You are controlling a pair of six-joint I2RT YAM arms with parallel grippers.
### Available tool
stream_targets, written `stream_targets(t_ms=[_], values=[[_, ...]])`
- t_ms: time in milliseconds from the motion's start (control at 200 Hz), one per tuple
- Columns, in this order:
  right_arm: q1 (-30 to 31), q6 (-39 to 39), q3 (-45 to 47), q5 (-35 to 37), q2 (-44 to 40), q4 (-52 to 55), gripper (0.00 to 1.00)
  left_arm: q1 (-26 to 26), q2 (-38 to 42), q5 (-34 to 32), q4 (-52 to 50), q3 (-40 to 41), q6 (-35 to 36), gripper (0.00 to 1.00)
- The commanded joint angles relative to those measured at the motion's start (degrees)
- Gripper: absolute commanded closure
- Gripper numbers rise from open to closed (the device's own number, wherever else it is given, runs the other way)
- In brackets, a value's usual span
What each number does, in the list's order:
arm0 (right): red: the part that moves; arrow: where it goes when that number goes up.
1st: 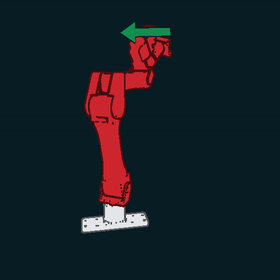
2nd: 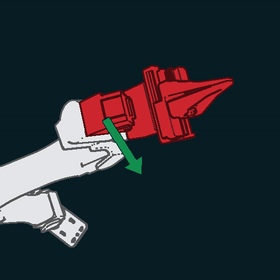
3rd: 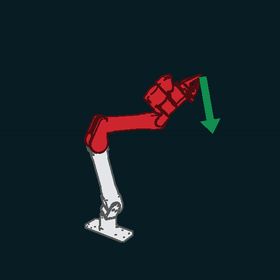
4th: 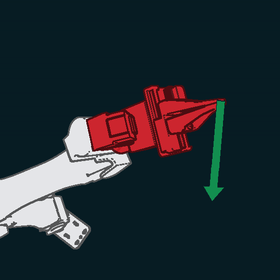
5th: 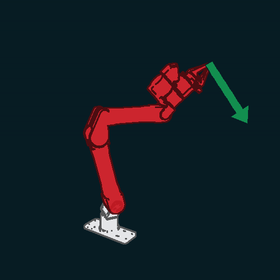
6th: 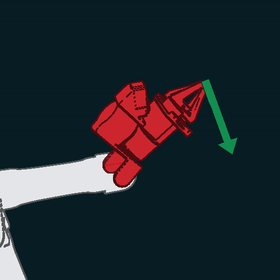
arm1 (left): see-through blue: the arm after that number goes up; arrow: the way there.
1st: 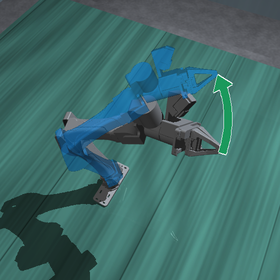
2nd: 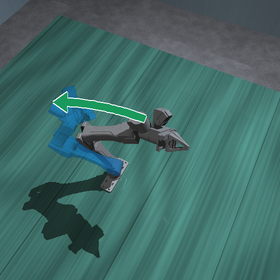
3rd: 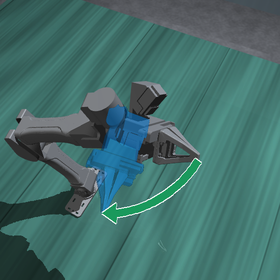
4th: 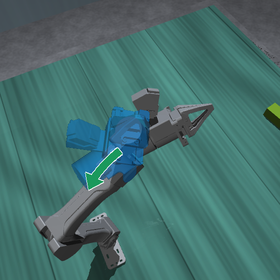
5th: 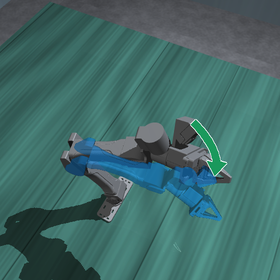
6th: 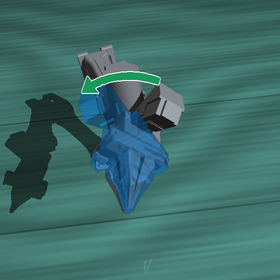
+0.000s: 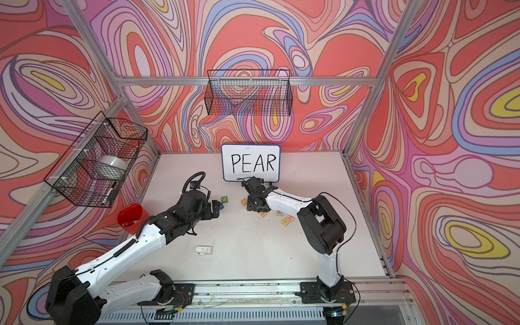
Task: Spell the uppercase word “pear” with letter blocks
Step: Move the letter block to the center of the board.
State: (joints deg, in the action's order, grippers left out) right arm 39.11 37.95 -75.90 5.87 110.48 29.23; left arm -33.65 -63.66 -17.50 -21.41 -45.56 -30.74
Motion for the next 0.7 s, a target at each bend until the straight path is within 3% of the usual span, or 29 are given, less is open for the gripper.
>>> stream_targets(t_ms=[0, 130, 386, 696], values=[[0.26, -2.58, -2.08, 2.08, 1.47, 2.70, 0.47, 0.34, 1.55, -1.27, -2.49, 0.81, -1.34, 0.00], [0.26, -4.01, -2.58, 2.82, 2.86, 3.63, 0.53, 0.38, 2.43, -1.86, -2.63, 1.33, -1.47, 0.00], [0.26, -5.78, -3.02, 2.83, 4.68, 3.41, 0.55, 0.34, 2.22, -1.83, -2.59, 1.35, -1.78, 0.00], [0.51, -3.80, -1.36, -1.76, 4.92, -0.47, 0.61, 0.34, 2.67, -1.99, -2.67, 1.40, -1.94, 0.00]])
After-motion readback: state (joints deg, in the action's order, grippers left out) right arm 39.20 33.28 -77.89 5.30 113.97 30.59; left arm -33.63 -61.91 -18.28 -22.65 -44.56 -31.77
